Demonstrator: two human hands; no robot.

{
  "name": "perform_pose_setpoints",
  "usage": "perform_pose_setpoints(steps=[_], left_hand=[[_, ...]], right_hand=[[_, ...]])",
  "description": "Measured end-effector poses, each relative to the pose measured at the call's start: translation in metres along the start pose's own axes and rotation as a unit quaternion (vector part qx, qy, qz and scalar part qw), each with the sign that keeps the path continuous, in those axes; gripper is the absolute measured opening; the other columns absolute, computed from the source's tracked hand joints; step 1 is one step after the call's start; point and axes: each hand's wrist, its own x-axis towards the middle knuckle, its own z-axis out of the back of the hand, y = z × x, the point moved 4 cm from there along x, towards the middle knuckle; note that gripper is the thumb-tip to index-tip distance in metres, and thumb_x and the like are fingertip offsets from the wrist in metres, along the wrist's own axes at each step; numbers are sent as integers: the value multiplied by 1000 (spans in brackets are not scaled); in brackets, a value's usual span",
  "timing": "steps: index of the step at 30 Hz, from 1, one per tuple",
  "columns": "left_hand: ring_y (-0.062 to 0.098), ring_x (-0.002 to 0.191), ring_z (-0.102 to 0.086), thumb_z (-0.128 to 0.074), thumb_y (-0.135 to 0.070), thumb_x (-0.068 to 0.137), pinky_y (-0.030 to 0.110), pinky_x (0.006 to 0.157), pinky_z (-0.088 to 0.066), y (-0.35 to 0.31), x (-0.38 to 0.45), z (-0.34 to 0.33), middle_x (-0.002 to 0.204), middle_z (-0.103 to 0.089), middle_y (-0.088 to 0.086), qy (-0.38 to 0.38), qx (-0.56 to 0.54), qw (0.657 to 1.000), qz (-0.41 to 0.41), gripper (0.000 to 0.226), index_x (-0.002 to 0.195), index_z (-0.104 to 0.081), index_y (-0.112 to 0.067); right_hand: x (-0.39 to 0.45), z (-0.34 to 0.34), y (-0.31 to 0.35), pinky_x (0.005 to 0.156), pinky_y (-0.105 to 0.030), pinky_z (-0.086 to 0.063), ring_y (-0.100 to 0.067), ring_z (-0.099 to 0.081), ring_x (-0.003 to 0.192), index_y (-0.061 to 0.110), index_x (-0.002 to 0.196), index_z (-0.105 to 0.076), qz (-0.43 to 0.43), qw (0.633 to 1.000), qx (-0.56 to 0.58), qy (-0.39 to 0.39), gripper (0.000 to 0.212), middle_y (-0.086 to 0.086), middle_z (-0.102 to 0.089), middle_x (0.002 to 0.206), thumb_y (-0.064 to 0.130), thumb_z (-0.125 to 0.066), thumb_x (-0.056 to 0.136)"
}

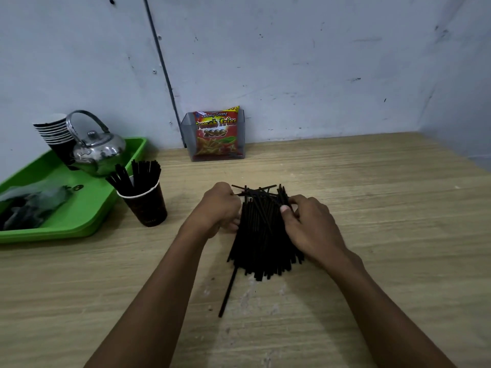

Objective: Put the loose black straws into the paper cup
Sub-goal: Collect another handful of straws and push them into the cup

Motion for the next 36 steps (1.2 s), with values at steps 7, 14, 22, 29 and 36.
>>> perform_pose_setpoints(steps=[7, 14, 22, 29, 36], left_hand=[[18, 61, -53, -38, -14, 103, 24, 50, -37, 25, -5, 25, 80, -60, 13, -35, -83, 996, -24, 20, 106, -56, -7], [16, 57, -60, -36, -6, 102, 22, 44, -44, 56, -3, 37, 76, -66, 14, -79, -206, 973, -67, 24, 108, -58, 0], [17, 56, -57, -43, -2, 100, 23, 46, -47, 60, -7, 41, 72, -63, 14, -60, -246, 962, -97, 16, 95, -58, -5], [17, 63, -61, -47, -3, 98, 24, 52, -51, 64, -8, 44, 77, -68, 14, -61, -227, 965, -116, 14, 96, -61, -7], [19, 67, -62, -47, -4, 98, 25, 55, -53, 64, -8, 44, 81, -69, 17, -64, -219, 966, -119, 15, 96, -62, -6]], right_hand=[[9, -5, 47, 89, -44, -42, -37, -45, 124, 11, 134, -44, -37, 986, -159, 39, 67, -18, -45, 135, 63, -41, 92], [29, -27, 72, 77, -43, -45, -36, -51, 120, 14, 139, -40, -82, 957, -256, 106, 109, -15, -49, 134, 90, -51, 61], [26, -35, 78, 87, -38, -46, -34, -54, 121, 13, 134, -43, -63, 965, -225, 119, 72, -14, -54, 133, 57, -65, 81], [35, -32, 72, 87, -37, -48, -34, -55, 114, 13, 127, -48, -78, 975, -168, 124, 54, -13, -54, 127, 33, -72, 82], [49, -32, 58, 83, -31, -49, -32, -55, 111, 16, 131, -48, -101, 984, -86, 120, 51, -15, -52, 127, 10, -65, 83]])
